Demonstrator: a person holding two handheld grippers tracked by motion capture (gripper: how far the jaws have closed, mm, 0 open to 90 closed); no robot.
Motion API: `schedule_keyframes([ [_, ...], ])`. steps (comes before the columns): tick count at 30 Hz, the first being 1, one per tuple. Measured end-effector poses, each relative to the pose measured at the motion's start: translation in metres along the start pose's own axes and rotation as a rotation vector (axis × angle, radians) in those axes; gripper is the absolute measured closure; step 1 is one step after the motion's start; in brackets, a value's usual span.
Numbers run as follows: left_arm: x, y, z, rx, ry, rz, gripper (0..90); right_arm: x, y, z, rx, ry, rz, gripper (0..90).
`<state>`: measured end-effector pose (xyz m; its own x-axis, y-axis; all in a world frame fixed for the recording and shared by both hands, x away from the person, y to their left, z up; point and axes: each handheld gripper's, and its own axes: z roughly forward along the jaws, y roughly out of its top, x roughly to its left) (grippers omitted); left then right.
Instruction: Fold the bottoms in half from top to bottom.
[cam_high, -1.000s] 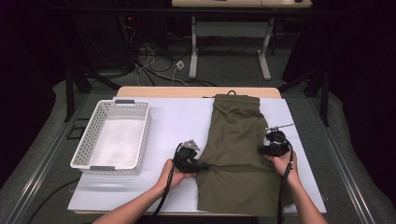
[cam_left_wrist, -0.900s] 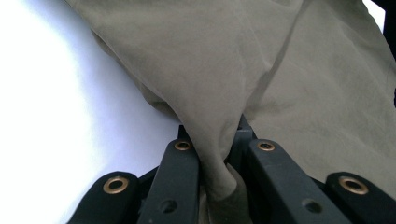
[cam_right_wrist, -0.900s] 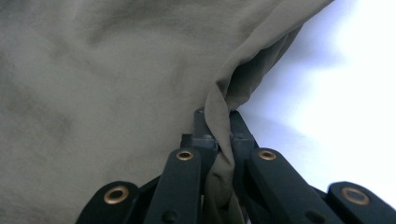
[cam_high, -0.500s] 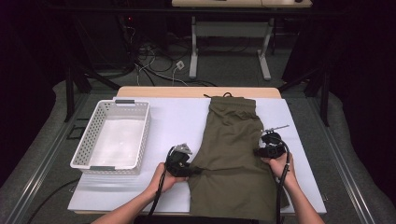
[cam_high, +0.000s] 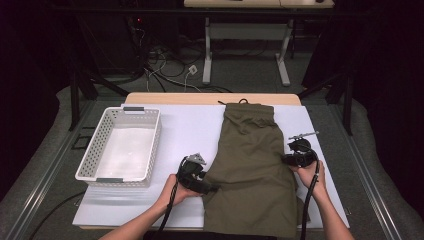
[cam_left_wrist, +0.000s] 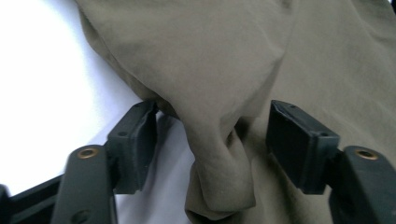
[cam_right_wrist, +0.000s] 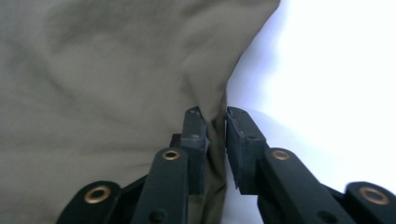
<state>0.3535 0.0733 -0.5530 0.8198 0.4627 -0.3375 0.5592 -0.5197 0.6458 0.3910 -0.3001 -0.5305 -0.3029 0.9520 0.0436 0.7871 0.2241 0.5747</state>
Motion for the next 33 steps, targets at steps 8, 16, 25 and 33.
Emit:
schedule_keyframes([
  [8,-0.003,0.004,0.013,-0.024,-0.011,0.011,42.0,-0.009,0.021,0.027,-0.037,0.069,0.036,32.4],
  [16,-0.005,0.007,0.025,-0.056,0.003,0.041,79.3,0.001,0.029,0.039,-0.046,0.055,-0.007,66.5],
  [25,0.001,0.004,0.014,-0.047,-0.012,0.025,84.7,0.008,0.031,0.042,-0.055,0.102,0.014,87.1],
  [33,0.004,-0.002,0.001,-0.028,-0.004,0.016,84.8,0.018,0.036,0.047,-0.055,0.109,0.014,87.2],
])
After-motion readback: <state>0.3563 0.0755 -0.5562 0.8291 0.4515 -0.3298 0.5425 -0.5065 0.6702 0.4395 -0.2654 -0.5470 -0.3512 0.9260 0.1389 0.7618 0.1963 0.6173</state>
